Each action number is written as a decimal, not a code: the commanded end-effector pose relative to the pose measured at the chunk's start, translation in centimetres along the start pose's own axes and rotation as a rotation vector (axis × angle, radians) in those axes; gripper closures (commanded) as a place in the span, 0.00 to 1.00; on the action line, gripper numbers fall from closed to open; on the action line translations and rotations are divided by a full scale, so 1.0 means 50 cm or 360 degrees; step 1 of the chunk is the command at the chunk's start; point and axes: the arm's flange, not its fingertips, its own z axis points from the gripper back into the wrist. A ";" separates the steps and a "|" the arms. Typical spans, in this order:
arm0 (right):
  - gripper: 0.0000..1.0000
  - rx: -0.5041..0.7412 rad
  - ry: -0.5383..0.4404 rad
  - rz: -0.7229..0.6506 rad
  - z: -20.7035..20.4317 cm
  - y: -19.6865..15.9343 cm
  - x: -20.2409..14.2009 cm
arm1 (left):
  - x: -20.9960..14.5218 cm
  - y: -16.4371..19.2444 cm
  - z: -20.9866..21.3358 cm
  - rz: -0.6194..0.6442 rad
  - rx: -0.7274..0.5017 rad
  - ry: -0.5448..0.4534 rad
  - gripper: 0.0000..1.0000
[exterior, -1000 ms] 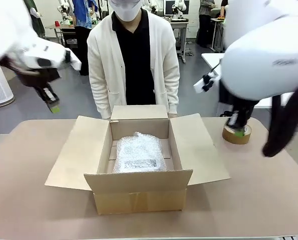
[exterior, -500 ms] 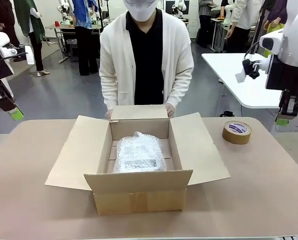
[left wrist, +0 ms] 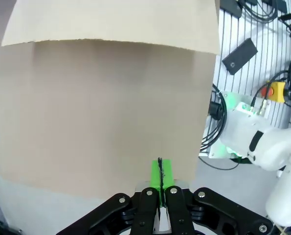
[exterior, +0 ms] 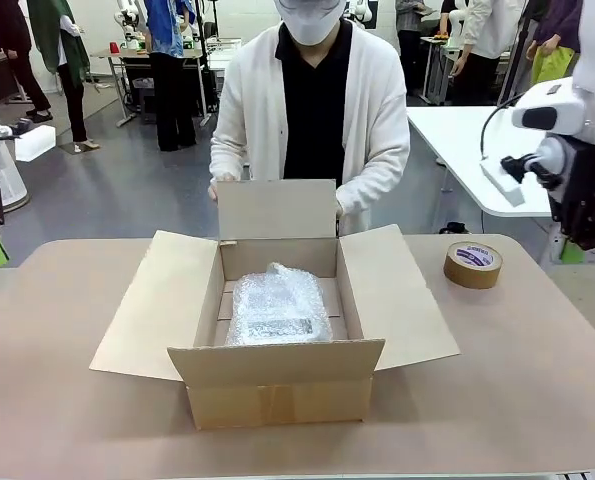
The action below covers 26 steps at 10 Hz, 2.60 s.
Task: Wrap the clocks to prevent damage.
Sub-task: Once the human has placed the objects inside and stepped back, release both hands from the side flaps of the Package Box, then push the right (or left) flap of the Package Box to close it.
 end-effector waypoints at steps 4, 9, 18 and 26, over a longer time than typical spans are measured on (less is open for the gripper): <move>0.99 0.0160 -0.0159 -0.0144 -0.078 -0.075 -0.026 | 0.026 0.024 -0.036 -0.0104 0.0246 -0.0075 1.00; 0.99 0.0145 -0.0134 0.0064 -0.053 -0.026 -0.043 | 0.013 0.030 -0.001 -0.0058 0.0135 -0.0018 1.00; 0.99 0.0145 -0.0134 0.0064 -0.053 -0.026 -0.043 | 0.013 0.030 -0.001 -0.0058 0.0135 -0.0018 1.00; 0.99 0.0129 -0.0117 0.0031 -0.047 -0.031 -0.039 | 0.013 0.030 -0.001 -0.0058 0.0135 -0.0018 1.00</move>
